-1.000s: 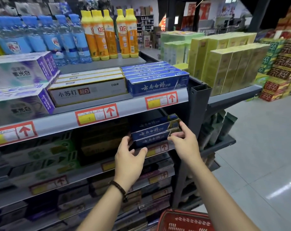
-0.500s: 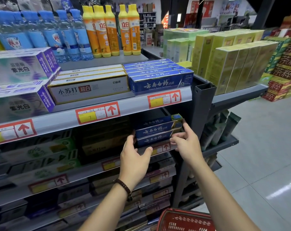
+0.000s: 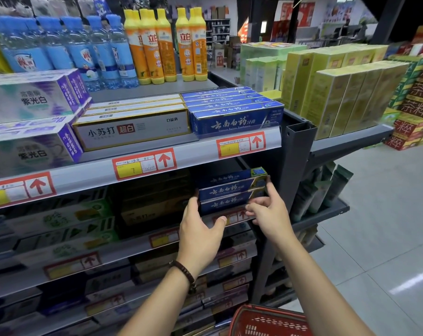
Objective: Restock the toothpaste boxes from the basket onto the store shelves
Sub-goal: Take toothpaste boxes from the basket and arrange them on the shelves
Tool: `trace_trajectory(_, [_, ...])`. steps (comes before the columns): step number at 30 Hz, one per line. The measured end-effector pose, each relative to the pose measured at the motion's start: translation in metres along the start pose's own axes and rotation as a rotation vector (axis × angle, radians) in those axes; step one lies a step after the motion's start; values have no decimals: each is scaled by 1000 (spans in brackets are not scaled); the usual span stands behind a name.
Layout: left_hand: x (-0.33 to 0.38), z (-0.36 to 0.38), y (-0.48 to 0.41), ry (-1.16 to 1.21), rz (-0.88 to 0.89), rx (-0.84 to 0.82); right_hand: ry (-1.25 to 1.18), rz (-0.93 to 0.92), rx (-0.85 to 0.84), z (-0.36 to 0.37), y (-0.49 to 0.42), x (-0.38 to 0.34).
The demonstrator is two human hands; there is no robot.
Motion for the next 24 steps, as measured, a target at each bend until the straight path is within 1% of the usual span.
trace_trajectory(7, [-2, 2, 3, 17, -7, 11, 20, -24, -22, 1, 3, 1])
trace_trajectory(12, [-8, 1, 2, 45, -35, 8, -3, -31, -3, -1, 9, -2])
trace_trajectory(15, [-10, -2, 5, 61, -78, 5, -28, -19, 44, -4, 14, 2])
trace_trajectory(19, [-14, -10, 9, 46, -102, 46, -94, -51, 121, -12, 26, 4])
trace_trajectory(24, [-16, -22, 22, 66, -75, 95, -109, -37, 58, 2, 38, 16])
Point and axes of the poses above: each hand's wrist, its own y-axis away from the middle knuckle, its own z-axis out of the palm, x = y × z, the point moved 9 cm from there along -y, towards the middle knuckle, and after that the axes turned 10 degrees about x, right-handed, at the moved point
